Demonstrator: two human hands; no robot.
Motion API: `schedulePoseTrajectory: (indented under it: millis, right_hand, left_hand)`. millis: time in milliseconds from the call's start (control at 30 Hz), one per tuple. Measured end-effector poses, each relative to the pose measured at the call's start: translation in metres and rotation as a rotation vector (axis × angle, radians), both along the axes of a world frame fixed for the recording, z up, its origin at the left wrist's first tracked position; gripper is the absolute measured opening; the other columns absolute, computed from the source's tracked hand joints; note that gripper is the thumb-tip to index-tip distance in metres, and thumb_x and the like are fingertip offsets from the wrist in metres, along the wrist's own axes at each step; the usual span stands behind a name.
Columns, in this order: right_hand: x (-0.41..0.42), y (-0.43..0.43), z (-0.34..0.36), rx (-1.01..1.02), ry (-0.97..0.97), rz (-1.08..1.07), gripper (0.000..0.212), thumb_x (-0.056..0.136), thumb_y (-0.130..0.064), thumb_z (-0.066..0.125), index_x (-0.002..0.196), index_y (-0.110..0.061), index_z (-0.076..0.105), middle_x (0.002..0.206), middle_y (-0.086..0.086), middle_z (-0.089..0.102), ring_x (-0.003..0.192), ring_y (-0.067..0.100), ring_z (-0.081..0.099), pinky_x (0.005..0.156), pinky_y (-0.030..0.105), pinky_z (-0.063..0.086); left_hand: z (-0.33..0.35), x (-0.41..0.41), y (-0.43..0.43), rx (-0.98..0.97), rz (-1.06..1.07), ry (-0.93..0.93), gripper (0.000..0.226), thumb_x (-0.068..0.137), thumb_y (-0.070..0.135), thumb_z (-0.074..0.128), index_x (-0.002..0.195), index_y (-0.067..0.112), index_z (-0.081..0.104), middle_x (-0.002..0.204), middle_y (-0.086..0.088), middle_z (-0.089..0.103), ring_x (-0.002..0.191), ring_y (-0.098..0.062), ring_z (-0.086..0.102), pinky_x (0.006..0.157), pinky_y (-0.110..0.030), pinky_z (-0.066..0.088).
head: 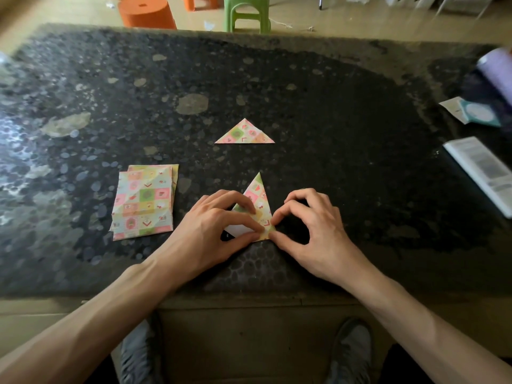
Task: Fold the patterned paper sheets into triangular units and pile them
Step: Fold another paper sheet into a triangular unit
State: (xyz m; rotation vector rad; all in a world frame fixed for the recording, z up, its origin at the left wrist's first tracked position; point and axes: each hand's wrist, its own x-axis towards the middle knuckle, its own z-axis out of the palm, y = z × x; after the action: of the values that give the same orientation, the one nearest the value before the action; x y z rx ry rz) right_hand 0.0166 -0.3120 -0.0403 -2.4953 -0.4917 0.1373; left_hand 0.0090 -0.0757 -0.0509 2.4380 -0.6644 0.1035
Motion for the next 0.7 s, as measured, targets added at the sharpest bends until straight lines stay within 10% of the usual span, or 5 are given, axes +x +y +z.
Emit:
schedulePoseTrajectory:
  millis: [700]
  right_hand:
    - [-0.001, 0.006, 0.003, -0.016, 0.022, -0.059, 0.015, 0.087, -0.046, 0.077, 0.099, -0.041, 0.068, 0.121, -0.022, 0.038, 0.125, -0.001, 0.031, 0.098, 0.026, 0.022]
  left_hand:
    - [-0.001, -0.010, -0.015, -0.077, 0.149, 0.053, 0.028, 0.086, 0.065, 0.066, 0.096, 0.041, 0.076, 0.113, 0.022, 0.057, 0.116, -0.006, 0.053, 0.099, -0.038, 0.043]
